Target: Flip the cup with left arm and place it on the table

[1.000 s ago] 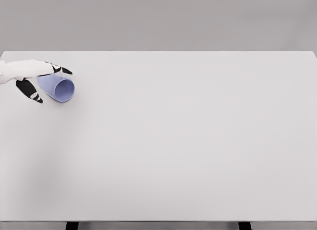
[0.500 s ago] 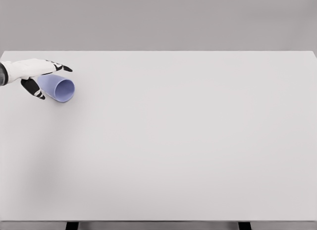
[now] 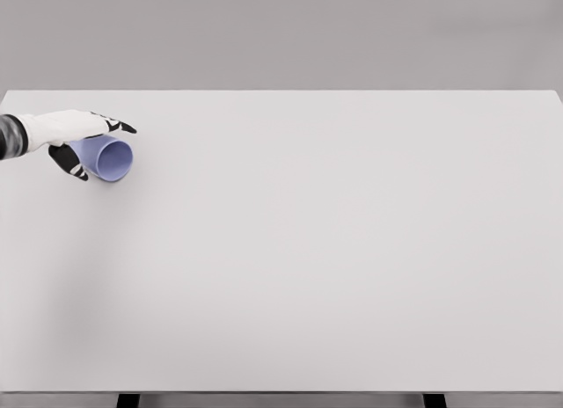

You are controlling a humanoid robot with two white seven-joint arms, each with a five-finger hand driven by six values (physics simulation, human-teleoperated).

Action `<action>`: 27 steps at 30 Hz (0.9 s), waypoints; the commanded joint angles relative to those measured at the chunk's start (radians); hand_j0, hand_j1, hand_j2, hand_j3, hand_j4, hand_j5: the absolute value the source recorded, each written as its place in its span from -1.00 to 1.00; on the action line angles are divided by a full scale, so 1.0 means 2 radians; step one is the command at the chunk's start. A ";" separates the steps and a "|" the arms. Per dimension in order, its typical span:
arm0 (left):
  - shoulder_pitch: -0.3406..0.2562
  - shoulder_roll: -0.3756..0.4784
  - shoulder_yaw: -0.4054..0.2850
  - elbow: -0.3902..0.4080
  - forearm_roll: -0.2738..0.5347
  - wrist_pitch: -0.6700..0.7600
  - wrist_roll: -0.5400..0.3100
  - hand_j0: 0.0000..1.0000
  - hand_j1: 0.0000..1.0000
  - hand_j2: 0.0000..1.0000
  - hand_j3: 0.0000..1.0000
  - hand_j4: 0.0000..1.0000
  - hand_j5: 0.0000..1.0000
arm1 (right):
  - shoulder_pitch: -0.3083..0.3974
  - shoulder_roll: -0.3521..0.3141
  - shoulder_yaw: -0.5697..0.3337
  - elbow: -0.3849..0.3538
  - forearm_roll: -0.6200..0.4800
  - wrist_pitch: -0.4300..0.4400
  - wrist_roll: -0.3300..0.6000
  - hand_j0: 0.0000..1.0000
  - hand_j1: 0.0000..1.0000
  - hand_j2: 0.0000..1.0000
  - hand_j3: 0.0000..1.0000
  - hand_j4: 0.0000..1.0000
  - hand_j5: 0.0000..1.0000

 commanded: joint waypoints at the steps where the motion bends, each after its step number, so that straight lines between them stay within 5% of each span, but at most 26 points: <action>1: 0.000 0.000 0.000 0.001 -0.003 0.001 0.000 0.97 0.97 0.97 0.97 0.97 0.97 | 0.000 0.000 0.000 0.000 0.000 0.000 0.000 1.00 1.00 1.00 1.00 1.00 1.00; 20: 0.008 -0.016 -0.002 0.021 -0.024 0.001 0.015 0.95 0.95 0.95 0.95 0.95 0.95 | 0.000 0.000 0.000 0.000 0.000 0.000 0.000 1.00 1.00 1.00 1.00 1.00 1.00; 24: 0.008 -0.016 -0.002 0.021 -0.024 0.001 0.015 0.81 0.81 0.81 0.81 0.81 0.81 | 0.000 0.000 0.000 0.000 0.000 0.000 0.000 1.00 1.00 1.00 1.00 1.00 1.00; 27: 0.008 -0.019 -0.002 0.021 -0.024 0.001 0.016 0.52 0.52 0.52 0.52 0.52 0.52 | 0.000 0.000 0.000 0.000 0.000 0.000 0.000 1.00 1.00 1.00 1.00 1.00 1.00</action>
